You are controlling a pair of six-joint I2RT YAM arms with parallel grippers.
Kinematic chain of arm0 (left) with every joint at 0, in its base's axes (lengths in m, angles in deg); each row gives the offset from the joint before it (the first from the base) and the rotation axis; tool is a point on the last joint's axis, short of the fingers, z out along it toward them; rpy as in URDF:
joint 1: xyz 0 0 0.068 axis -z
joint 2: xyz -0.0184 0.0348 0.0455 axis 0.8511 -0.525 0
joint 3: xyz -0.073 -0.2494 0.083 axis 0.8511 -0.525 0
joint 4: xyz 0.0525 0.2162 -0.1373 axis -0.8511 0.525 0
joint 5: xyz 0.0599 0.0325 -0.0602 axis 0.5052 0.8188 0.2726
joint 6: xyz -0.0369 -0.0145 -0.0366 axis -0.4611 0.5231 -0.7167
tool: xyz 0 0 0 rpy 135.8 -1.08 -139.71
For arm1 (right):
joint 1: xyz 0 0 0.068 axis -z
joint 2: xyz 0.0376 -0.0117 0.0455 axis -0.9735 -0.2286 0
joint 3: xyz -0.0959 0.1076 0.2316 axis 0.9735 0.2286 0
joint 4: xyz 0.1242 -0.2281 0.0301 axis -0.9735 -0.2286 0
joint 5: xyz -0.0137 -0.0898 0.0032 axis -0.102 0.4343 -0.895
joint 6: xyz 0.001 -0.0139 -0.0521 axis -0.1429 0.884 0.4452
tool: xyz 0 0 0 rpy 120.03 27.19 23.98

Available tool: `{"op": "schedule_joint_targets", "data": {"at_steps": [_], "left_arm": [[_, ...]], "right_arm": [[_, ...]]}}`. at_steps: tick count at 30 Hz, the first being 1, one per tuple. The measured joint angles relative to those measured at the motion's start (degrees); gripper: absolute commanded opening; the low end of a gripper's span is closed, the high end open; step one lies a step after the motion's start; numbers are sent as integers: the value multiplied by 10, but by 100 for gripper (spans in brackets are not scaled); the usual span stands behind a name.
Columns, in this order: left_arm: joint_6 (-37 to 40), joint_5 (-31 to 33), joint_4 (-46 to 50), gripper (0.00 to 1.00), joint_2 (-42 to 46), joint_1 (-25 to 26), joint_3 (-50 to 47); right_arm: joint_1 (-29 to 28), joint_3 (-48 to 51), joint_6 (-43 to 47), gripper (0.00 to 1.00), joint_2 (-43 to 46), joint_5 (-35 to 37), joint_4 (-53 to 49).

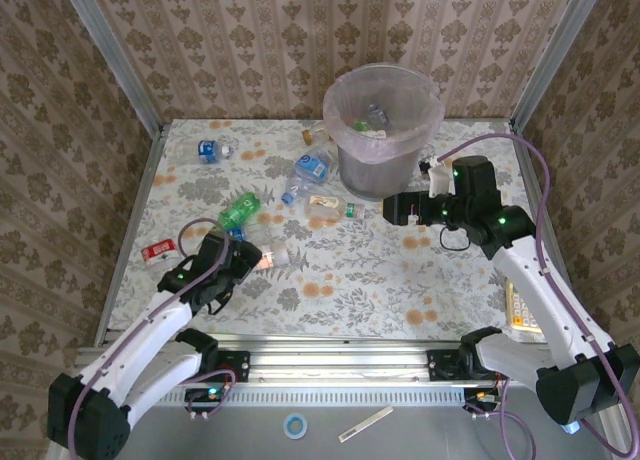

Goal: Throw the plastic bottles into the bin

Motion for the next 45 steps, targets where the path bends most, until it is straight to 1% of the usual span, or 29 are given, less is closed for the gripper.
{"op": "schedule_joint_targets", "data": {"at_steps": [7,14,26,30,37,45], "left_arm": [[-44,-5,-26,100,-70,-2,1],[-59,-3,-63,100,-90,-5,2],[-60,-1,-84,99,-137,-5,24],[-60,2,-86,96,-153,-5,28],[-58,7,-91,95,-176,-5,31],[-44,12,-118,92,-201,-5,36]], "right_arm": [[0,17,0,100,12,0,1],[0,31,0,100,20,-3,2],[0,52,0,100,30,-9,6],[0,56,0,100,33,-9,6],[-1,62,0,100,41,-10,6],[-1,74,1,100,45,-10,6]]}}
